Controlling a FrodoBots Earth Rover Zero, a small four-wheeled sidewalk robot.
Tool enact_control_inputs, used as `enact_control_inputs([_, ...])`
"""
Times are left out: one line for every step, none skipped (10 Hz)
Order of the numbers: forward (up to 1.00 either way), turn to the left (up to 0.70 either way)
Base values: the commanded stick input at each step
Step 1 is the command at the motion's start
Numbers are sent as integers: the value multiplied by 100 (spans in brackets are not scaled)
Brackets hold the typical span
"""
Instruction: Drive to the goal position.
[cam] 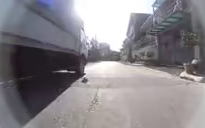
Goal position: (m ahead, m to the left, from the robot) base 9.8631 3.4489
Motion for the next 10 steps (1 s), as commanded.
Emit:
enact_control_inputs([70, 0])
enact_control_inputs([70, 0])
enact_control_inputs([70, 0])
enact_control_inputs([70, 0])
enact_control_inputs([70, 0])
enact_control_inputs([70, 0])
enact_control_inputs([70, 0])
enact_control_inputs([70, 0])
enact_control_inputs([70, 0])
enact_control_inputs([70, 0])
